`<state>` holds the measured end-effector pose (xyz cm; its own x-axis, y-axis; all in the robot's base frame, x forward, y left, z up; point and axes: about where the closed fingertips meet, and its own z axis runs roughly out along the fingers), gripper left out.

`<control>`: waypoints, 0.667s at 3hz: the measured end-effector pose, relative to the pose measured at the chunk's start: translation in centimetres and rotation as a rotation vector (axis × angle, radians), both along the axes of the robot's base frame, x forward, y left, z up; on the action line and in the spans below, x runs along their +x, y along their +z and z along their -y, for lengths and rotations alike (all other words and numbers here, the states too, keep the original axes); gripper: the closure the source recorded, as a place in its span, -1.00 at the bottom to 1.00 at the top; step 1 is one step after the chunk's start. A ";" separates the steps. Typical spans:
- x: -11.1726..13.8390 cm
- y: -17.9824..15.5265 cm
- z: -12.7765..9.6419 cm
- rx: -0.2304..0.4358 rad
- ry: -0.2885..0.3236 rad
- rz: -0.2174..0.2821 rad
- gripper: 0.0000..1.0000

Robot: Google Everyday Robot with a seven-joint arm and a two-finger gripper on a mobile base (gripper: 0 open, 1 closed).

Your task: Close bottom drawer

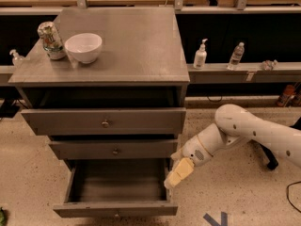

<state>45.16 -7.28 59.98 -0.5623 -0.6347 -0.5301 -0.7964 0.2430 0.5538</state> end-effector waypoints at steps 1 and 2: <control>0.0 0.0 0.0 0.000 0.000 0.000 -1.00; 0.5 -2.7 -0.8 0.069 -0.029 -0.037 -1.00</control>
Offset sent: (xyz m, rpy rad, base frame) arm 0.0415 0.0317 -0.1519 0.4023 0.2101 -0.1769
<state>45.71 -6.52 57.28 -0.5997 -0.5807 -0.5506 -0.7685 0.2261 0.5986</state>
